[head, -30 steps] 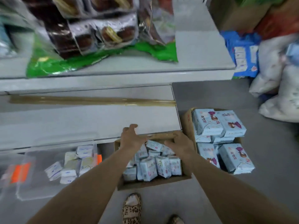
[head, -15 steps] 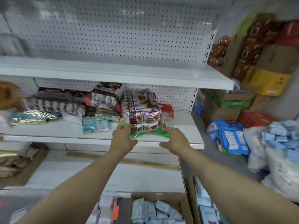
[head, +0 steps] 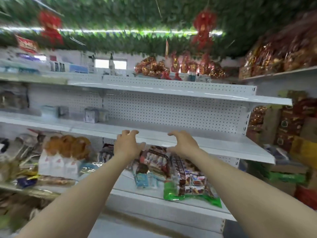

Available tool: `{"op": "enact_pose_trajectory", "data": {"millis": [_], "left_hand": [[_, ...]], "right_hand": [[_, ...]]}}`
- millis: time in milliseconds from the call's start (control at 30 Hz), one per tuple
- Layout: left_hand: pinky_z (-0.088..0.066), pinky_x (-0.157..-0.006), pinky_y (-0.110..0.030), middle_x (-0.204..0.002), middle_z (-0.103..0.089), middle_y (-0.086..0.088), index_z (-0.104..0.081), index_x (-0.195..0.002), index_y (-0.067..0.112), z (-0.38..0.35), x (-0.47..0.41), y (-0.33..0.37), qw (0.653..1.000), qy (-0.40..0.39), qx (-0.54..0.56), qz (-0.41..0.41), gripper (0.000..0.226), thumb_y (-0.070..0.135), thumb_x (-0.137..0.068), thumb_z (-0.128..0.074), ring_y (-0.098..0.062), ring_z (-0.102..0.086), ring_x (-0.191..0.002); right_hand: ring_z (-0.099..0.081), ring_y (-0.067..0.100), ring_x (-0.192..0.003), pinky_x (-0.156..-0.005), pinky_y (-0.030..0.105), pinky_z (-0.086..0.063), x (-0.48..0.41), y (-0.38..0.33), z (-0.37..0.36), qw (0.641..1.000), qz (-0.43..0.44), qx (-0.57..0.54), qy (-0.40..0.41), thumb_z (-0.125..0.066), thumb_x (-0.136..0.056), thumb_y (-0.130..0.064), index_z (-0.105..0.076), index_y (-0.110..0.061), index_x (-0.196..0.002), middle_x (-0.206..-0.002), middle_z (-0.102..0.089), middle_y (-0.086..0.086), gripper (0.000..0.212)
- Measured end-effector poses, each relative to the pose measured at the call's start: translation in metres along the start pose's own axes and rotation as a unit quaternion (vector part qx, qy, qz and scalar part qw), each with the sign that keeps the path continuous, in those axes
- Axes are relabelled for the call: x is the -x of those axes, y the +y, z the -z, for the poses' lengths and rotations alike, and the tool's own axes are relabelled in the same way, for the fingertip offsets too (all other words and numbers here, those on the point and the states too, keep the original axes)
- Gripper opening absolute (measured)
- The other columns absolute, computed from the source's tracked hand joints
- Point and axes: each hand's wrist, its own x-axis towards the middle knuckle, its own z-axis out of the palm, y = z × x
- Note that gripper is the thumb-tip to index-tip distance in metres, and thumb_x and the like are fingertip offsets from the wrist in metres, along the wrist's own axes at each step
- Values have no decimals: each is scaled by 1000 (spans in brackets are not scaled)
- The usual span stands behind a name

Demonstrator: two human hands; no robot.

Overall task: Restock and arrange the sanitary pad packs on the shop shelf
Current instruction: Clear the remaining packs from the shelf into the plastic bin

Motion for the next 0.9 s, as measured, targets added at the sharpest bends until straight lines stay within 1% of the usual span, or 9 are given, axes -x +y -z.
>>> {"op": "enact_pose_trajectory", "data": {"millis": [67, 167, 300, 367, 467, 633, 733, 900], "left_hand": [[-44, -101, -48, -149, -39, -10, -45, -145, 25, 22, -15, -27, 1000, 10, -7, 3, 60, 49, -93, -60, -34, -35, -136], [-44, -100, -47, -150, -38, -10, -42, -147, 25, 53, -36, -72, 999, 3, -40, 7, 60, 50, -94, -57, -34, -34, -136], [-43, -103, -49, -154, -34, -9, -40, -147, 28, 85, -68, -128, 998, -1, -67, 9, 60, 46, -94, -60, -34, -33, -138], [-45, -101, -48, -153, -35, -8, -39, -147, 29, 93, -83, -153, 998, -7, -64, 11, 62, 44, -92, -64, -33, -34, -137], [-44, -102, -48, -153, -36, -7, -39, -148, 30, 98, -101, -186, 998, -12, -61, 16, 64, 41, -91, -66, -33, -35, -137], [-44, -104, -49, -153, -36, -9, -38, -148, 30, 94, -137, -231, 998, -12, -52, 30, 63, 41, -91, -65, -34, -34, -138], [-45, -102, -47, -151, -38, -9, -39, -147, 28, 84, -161, -255, 998, -9, -45, 40, 62, 40, -92, -64, -33, -35, -136], [-44, -105, -49, -150, -39, -11, -39, -147, 27, 68, -207, -287, 997, -10, -37, 67, 63, 42, -92, -65, -34, -35, -136]], "right_hand": [[-40, 26, -139, -108, 42, -43, -19, -38, -7, 1000, 9, -5, 6, -76, -86, -37, -46, -27, -146, -151, -44, 4, 68], [-41, 27, -138, -109, 41, -40, -45, -94, -23, 1000, 17, -17, 2, -77, -85, -40, -47, -28, -145, -151, -44, 5, 68], [-42, 26, -137, -107, 41, -41, -75, -155, -45, 999, 14, -39, 10, -77, -85, -40, -46, -32, -145, -151, -41, 4, 68], [-44, 26, -135, -104, 40, -42, -89, -175, -56, 999, 10, -43, 12, -76, -86, -38, -46, -33, -145, -151, -41, 4, 67], [-45, 27, -133, -102, 40, -44, -108, -197, -72, 999, -2, -47, 10, -76, -86, -36, -45, -31, -145, -151, -41, 5, 67], [-43, 26, -136, -107, 42, -43, -151, -216, -100, 999, -14, -39, -9, -77, -86, -36, -44, -30, -146, -152, -40, 4, 69], [-45, 26, -134, -103, 40, -44, -185, -223, -119, 999, -9, -34, -16, -77, -86, -36, -44, -30, -147, -152, -40, 4, 70], [-51, 26, -128, -96, 35, -44, -256, -229, -152, 999, 9, -34, -25, -79, -83, -41, -45, -30, -147, -150, -43, 5, 73]]}}
